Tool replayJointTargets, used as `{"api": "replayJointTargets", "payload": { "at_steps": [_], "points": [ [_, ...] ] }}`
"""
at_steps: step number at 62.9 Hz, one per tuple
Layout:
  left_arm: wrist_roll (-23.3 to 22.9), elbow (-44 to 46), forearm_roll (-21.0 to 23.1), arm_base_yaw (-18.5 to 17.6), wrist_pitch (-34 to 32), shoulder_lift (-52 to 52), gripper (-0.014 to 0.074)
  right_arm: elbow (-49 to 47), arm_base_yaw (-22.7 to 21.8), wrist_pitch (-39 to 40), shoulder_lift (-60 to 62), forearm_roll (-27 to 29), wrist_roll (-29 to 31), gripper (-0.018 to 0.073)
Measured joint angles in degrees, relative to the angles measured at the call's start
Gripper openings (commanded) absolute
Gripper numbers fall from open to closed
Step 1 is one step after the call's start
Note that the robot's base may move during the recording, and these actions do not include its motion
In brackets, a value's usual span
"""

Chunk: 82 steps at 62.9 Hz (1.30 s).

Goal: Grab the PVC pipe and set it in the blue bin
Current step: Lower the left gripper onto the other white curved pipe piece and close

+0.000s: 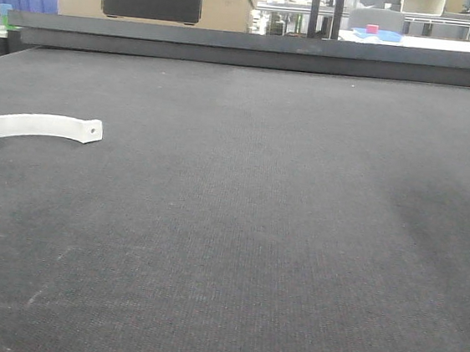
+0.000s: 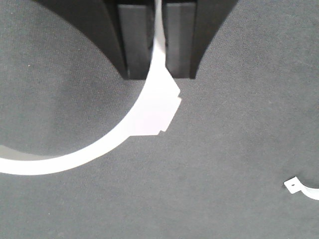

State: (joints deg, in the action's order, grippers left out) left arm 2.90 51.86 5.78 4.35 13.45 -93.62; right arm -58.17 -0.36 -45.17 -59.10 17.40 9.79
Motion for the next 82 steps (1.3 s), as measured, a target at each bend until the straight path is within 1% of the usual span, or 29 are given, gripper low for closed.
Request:
{"api": "replayJointTargets", "payload": {
  "at_steps": [18,29,36,55,68,76,82],
  "points": [
    [0.0,0.1,0.0,0.0,-2.7,-0.5,0.0358,0.0,0.0,-0.1,0.0,0.4,0.0,-0.0168],
    [0.0,0.1,0.0,0.0,-3.0,-2.5,0.0358,0.0,0.0,0.8,0.0,0.6,0.0,-0.0168],
    [0.0,0.1,0.0,-0.6,-3.0,-3.3,0.0358,0.0,0.0,1.5,0.0,0.7,0.0,-0.0168],
    [0.0,0.1,0.0,-3.8,-4.5,-4.1,0.0358,0.0,0.0,3.1,0.0,0.7,0.0,-0.0168],
    [0.0,0.1,-0.1,-4.0,-4.6,-5.0,0.0356,0.0,0.0,3.3,0.0,0.7,0.0,-0.0168],
    [0.0,0.1,-1.1,-4.0,-4.6,-5.1,0.0303,0.0,0.0,3.7,0.0,0.8,0.0,-0.0168],
    [0.0,0.1,-1.9,-4.0,-4.6,-5.1,0.0211,0.0,0.0,4.1,0.0,0.9,0.0,-0.0168]
  ]
}}
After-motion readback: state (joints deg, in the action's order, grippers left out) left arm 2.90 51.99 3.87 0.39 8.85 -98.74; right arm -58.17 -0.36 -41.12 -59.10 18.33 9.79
